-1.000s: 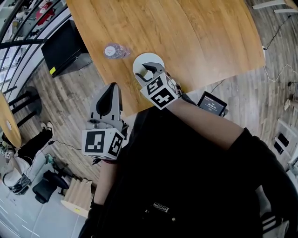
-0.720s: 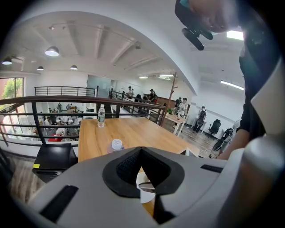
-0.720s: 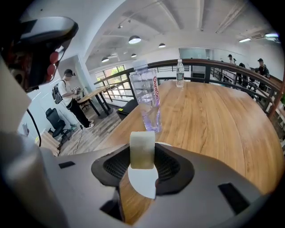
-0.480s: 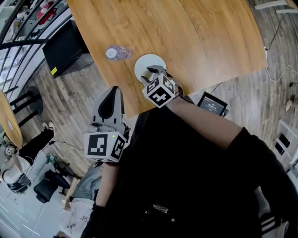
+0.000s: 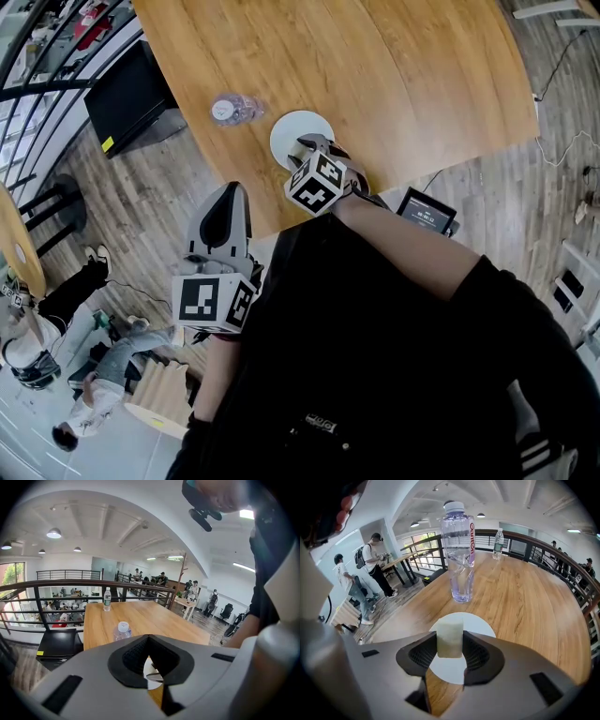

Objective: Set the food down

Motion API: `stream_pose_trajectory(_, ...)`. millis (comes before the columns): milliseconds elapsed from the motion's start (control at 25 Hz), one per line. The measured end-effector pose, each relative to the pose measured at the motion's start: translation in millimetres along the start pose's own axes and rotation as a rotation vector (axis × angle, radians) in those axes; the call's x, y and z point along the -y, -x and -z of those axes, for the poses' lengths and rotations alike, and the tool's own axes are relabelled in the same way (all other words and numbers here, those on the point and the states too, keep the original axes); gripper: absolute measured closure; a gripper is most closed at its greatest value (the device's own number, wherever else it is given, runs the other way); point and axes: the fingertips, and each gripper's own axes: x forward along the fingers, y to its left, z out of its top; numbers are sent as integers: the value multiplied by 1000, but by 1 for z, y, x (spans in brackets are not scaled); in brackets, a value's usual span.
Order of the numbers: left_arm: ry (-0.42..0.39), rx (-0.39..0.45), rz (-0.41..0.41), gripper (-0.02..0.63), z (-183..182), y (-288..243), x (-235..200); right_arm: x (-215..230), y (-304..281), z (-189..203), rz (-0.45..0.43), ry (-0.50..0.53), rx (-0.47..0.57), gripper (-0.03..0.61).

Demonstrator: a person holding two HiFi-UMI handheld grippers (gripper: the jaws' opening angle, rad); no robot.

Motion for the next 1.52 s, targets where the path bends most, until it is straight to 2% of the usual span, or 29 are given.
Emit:
stream_pose_trajectory(400, 6, 0, -21, 609, 0, 7, 2, 5, -7, 16, -2, 50, -68, 408)
stream_pose_trajectory(720, 18, -4, -37, 609, 7, 12, -2, 7, -21, 30, -2, 130, -158, 408)
stream_pose_trajectory(1000, 21, -19, -45, 609, 9, 18, -9, 11, -31, 33, 30, 202, -176, 408)
stream_pose_trajectory(1280, 34, -51, -45, 609, 21, 18, -11, 8, -36, 30, 46, 143, -166, 308)
stream_pose_trajectory(1520, 25, -32, -34, 609, 13, 20, -4, 7, -12, 14, 36, 79, -111, 305)
